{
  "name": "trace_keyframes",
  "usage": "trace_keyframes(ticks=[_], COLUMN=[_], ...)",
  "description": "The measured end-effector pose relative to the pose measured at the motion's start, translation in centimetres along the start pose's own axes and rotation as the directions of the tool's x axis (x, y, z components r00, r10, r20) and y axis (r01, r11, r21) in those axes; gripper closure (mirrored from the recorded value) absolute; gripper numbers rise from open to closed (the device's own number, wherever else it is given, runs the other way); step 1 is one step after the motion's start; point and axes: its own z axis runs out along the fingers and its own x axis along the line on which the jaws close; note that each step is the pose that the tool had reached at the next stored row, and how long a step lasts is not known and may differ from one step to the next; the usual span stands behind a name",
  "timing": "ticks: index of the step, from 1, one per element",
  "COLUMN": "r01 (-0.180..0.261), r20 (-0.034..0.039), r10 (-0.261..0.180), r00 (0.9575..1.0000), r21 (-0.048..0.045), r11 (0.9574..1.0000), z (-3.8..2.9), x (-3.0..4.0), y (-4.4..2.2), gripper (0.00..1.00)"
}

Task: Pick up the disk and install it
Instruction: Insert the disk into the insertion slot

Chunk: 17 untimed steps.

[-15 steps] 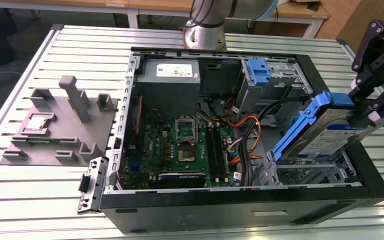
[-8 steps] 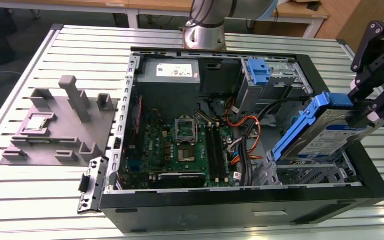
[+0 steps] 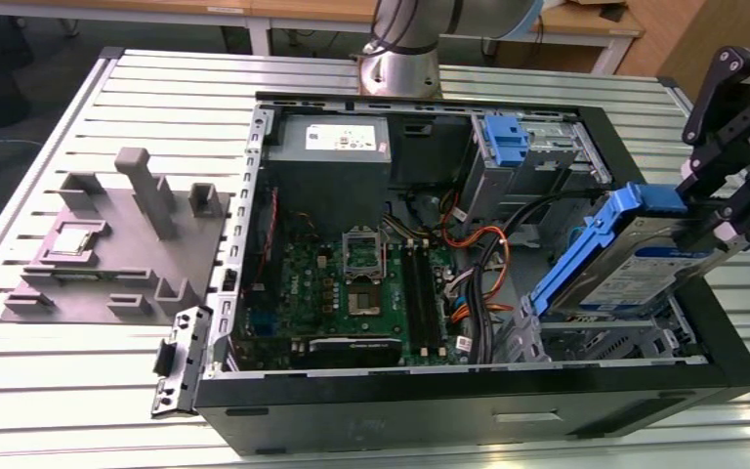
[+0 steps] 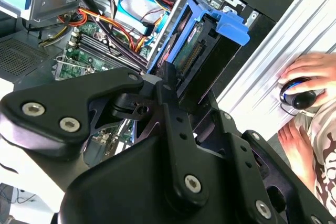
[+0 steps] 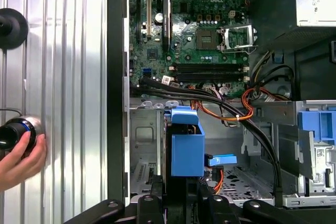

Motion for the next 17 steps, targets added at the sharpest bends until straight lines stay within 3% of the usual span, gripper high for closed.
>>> trace_keyframes(ticks=[13,17], r01=[0.000,0.000], r20=[-0.0002,-0.0002], r10=[0.000,0.000], r00=[1.0000,1.0000], r21=[0.0000,0.0000], r11=[1.0000,1.0000], z=[2.42,2.59], x=[0.13,0.14], y=[-0.10,-0.10], gripper=[0.65,0.65])
